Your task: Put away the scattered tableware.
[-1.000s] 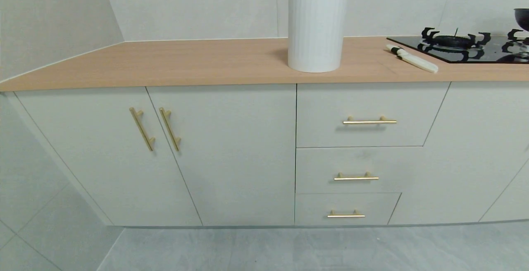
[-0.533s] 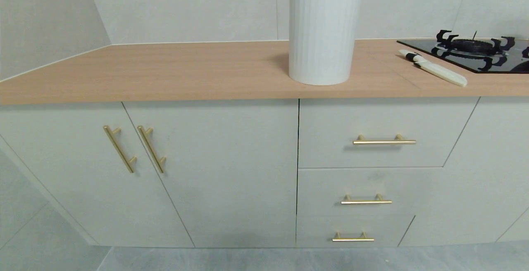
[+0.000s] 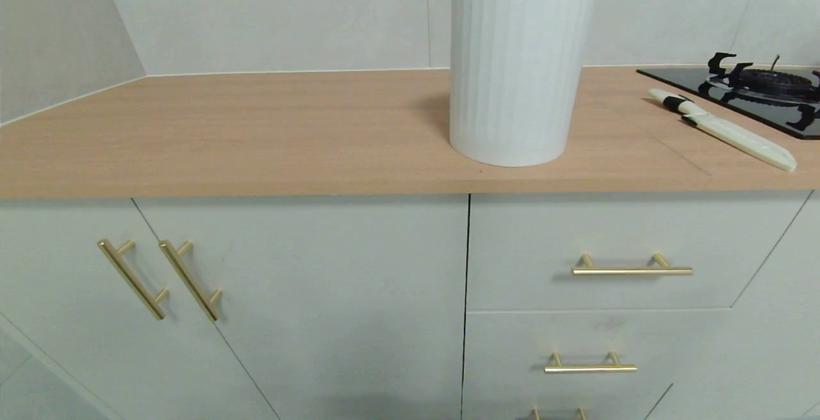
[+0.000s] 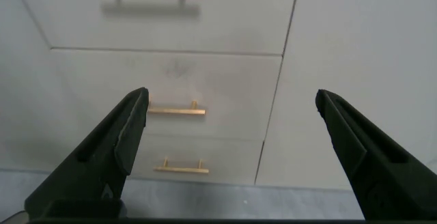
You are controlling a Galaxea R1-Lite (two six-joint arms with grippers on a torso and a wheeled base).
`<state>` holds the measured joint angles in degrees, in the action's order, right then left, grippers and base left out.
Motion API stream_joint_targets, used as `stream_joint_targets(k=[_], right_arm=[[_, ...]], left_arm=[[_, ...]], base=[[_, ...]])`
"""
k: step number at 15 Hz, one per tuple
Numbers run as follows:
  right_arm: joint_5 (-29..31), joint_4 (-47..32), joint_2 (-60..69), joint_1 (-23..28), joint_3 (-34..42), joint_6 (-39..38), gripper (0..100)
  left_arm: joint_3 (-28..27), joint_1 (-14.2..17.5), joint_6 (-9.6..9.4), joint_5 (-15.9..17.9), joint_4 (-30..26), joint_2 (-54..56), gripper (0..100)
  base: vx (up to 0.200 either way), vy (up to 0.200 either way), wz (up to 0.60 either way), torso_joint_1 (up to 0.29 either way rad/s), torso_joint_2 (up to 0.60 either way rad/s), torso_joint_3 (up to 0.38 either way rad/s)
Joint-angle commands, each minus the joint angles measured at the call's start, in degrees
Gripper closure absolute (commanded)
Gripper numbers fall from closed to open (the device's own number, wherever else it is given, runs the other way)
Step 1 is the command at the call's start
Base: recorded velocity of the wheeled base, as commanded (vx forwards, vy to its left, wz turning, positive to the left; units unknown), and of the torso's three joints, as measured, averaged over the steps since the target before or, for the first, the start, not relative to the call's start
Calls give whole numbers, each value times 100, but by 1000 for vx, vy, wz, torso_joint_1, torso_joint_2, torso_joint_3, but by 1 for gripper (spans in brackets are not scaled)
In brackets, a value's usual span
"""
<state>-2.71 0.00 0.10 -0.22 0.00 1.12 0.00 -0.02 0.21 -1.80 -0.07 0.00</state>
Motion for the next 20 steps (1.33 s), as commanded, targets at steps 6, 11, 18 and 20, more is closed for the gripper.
stream_joint_targets(k=[6,11,18,20], right_arm=[[16,0,-10,-4,0,2,0],[16,0,-10,-4,0,2,0],[16,0,-10,-4,0,2,0],[16,0,-10,-4,0,2,0]], left_arm=[[0,2,-3,-4,-1,0,0],[0,2,6,-4,7,0,0],[0,2,6,-4,7,0,0],[0,2,-3,-4,-1,0,0]], base=[[0,0,-100,0,0,2],[0,0,0,0,0,0],[0,0,0,0,0,0],[0,-200,0,0,2,2]])
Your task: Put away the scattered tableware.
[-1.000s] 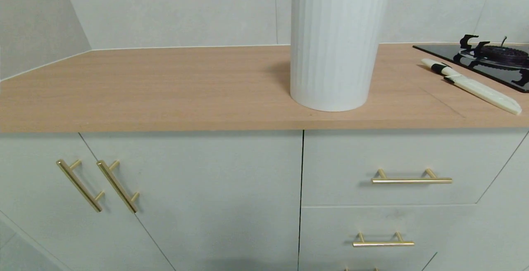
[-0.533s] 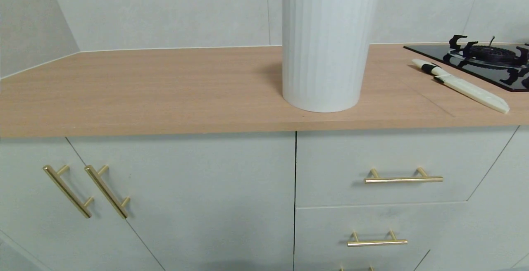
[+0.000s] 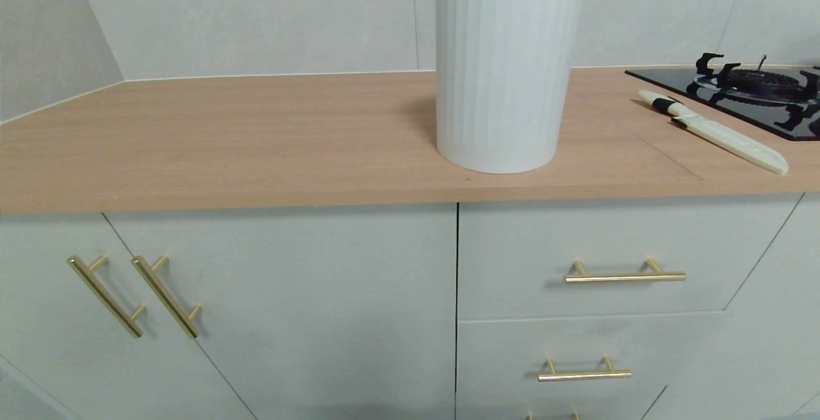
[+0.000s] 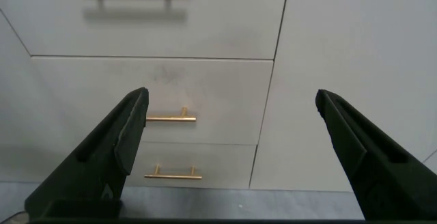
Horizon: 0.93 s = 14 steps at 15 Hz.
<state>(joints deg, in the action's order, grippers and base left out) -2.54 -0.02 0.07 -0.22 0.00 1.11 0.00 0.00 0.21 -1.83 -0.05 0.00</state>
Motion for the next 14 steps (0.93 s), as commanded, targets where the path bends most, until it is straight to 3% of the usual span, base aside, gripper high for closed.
stream_joint_targets(k=[1,6,12,14], right_arm=[[-1,2,-7,-4,0,3,0],[-1,2,-7,-4,0,3,0],[-1,2,-7,-4,0,3,0],[-1,2,-7,-4,0,3,0]], left_arm=[[0,0,6,-2,-4,0,0],[0,0,6,-2,5,-9,0],[0,0,-3,-2,-4,0,0],[0,0,6,-11,5,0,0]], base=[[0,-200,0,2,2,-7],[0,-200,0,2,3,3],[0,0,0,0,0,0],[200,0,0,0,2,7]])
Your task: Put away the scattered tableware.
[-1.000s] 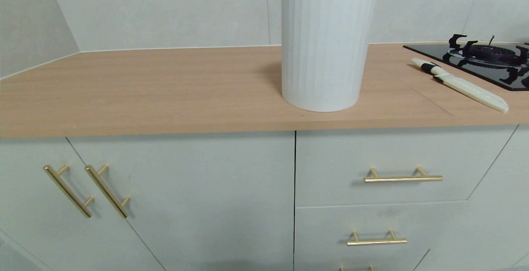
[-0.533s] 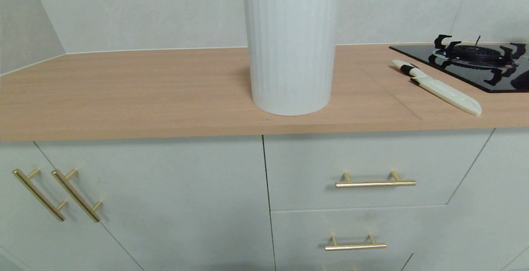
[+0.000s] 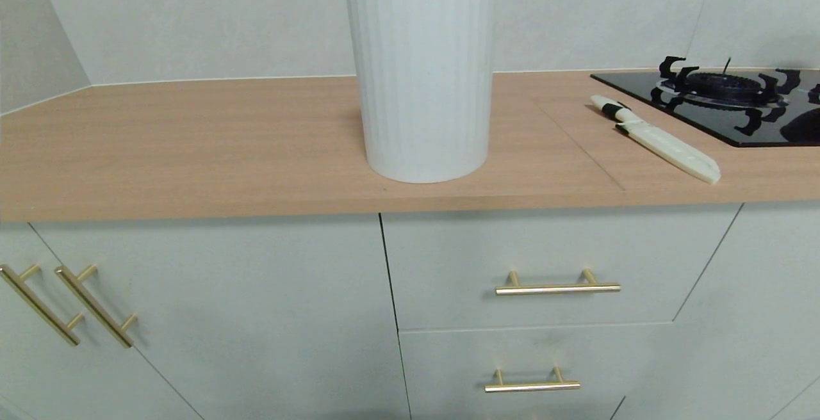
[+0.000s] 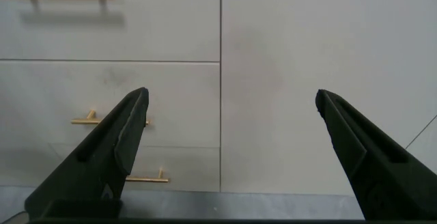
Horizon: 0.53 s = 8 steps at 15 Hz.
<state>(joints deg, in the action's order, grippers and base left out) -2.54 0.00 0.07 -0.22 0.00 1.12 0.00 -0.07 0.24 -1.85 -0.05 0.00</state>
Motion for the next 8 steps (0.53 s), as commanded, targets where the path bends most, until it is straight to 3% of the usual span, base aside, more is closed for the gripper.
stream_joint_targets(k=[1,8], right_arm=[[-1,0,-7,-4,0,2,0],[-1,0,-7,-4,0,2,0]], left_arm=[[0,7,2,-8,5,-9,0],[0,7,2,1,5,0,0]], base=[[200,0,0,-7,2,2],[0,0,0,0,0,0]])
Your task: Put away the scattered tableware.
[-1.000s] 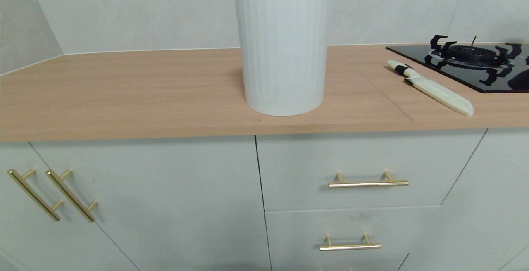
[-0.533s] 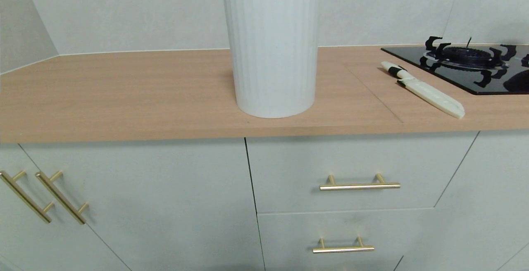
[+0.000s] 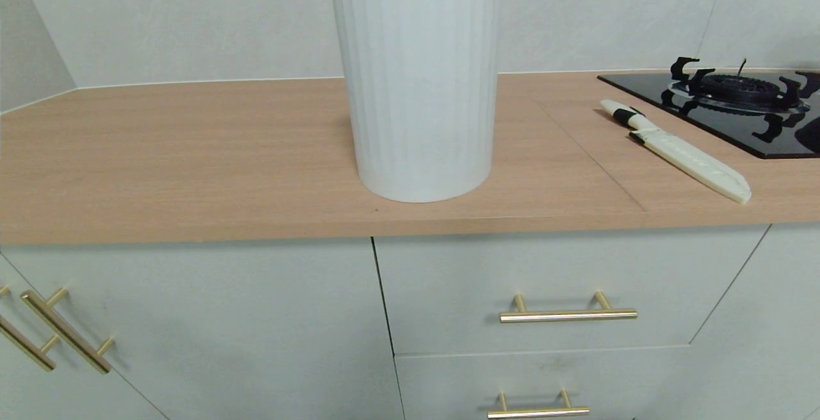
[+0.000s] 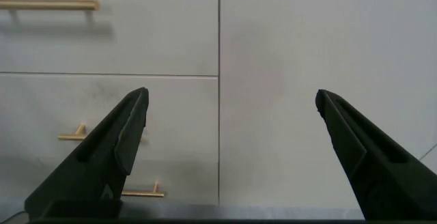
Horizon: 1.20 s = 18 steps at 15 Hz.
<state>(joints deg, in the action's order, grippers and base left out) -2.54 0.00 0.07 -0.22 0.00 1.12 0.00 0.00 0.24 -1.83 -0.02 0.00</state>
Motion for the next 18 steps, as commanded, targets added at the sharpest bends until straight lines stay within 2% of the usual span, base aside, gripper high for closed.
stream_joint_targets(k=[1,9,12,18], right_arm=[[-1,0,-7,-4,0,2,0],[-1,0,-7,-4,0,11,0],[-1,0,-7,-4,0,11,0],[-1,0,-7,-4,0,11,0]], left_arm=[[0,0,2,-2,-6,0,0],[0,0,2,-2,2,0,0],[0,0,2,-2,2,0,0],[0,0,-7,-2,2,0,0]], base=[[0,0,0,0,0,0],[0,0,0,4,-23,-20],[0,0,0,87,-240,-269],[0,0,0,140,-493,-303]])
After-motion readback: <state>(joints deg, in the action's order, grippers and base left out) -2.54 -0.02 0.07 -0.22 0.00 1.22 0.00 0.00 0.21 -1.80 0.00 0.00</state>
